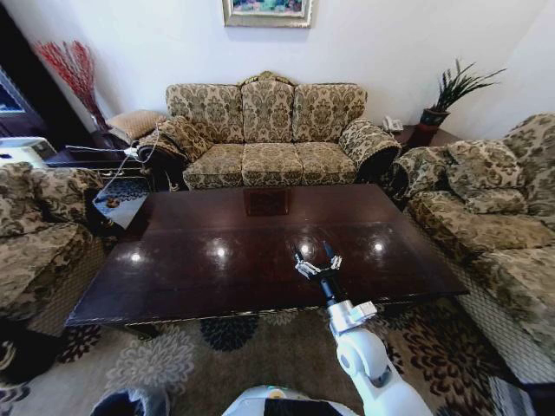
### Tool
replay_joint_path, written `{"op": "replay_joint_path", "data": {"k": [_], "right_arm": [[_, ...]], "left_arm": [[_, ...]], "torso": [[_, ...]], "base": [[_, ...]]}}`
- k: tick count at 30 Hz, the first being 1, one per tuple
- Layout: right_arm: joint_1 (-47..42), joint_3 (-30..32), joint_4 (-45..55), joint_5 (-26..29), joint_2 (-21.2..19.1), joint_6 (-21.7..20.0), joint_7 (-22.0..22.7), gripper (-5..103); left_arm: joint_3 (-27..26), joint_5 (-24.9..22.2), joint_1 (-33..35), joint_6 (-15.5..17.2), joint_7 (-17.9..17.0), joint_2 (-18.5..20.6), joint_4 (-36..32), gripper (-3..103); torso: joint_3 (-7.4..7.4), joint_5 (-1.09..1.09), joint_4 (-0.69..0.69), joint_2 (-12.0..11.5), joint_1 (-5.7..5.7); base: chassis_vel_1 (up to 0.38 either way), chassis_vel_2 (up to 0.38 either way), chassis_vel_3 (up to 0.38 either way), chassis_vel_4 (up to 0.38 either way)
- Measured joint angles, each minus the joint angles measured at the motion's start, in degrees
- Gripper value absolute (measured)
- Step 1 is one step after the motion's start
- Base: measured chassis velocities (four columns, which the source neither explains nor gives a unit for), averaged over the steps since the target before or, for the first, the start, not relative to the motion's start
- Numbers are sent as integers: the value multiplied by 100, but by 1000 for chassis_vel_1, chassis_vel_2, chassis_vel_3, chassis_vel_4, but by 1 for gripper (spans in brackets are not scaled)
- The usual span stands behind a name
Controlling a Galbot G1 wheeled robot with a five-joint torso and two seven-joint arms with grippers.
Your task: Move to the front of the table and place the trash on the table into the trash bin.
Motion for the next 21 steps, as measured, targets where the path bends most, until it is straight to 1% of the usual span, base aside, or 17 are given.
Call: {"op": "replay_joint_path", "data": {"k": [1, 2, 5, 6, 8, 10, 15, 17, 19, 21], "right_arm": [[6, -12, -35, 8, 16, 23, 0, 100], [6, -12, -35, 8, 16, 23, 0, 100], [37, -56, -106, 12, 99, 92, -5, 100], [37, -56, -106, 12, 99, 92, -5, 100], [61, -75, -142, 42, 145, 141, -16, 100], [70, -76, -197, 98, 160, 193, -32, 100], [25, -66, -272, 150, 134, 251, -73, 100], [12, -74, -274, 173, 118, 260, -94, 100], [39, -106, -277, 192, 138, 263, -101, 100], [51, -123, -285, 202, 154, 267, -101, 100]], "left_arm": [[-5, 35, 16, -27, 25, -61, -36, 74], [-5, 35, 16, -27, 25, -61, -36, 74], [-27, 177, 101, -79, 76, -188, -152, 89], [-27, 177, 101, -79, 76, -188, -152, 89], [-34, 344, 197, -158, 96, -238, -214, 98], [-53, 496, 266, -263, 119, -245, -232, 99], [-95, 524, 346, -318, 149, -191, -269, 100], [-121, 424, 450, -313, 153, -190, -411, 100], [-140, 272, 541, -305, 109, -254, -641, 100], [-140, 242, 554, -305, 59, -296, -720, 100]], "torso": [[0, -1, 0, 0, 0], [0, -1, 0, 0, 0], [0, -2, -1, 0, 0], [0, -2, -1, 0, 0], [0, -1, 0, 0, 0], [0, -2, 0, 0, 0], [0, -1, -1, 0, 0], [0, -2, -1, 0, 0], [0, 3, -1, 0, 0], [0, 2, 0, 0, 0]], "base": [[0, 0, 0, 0], [0, 0, 0, 0], [0, 0, 0, 0], [0, 0, 0, 0], [0, 0, 0, 0], [0, 0, 0, 0], [0, 0, 0, 0], [0, 0, 0, 0], [0, 0, 0, 0], [0, 0, 0, 0]]}}
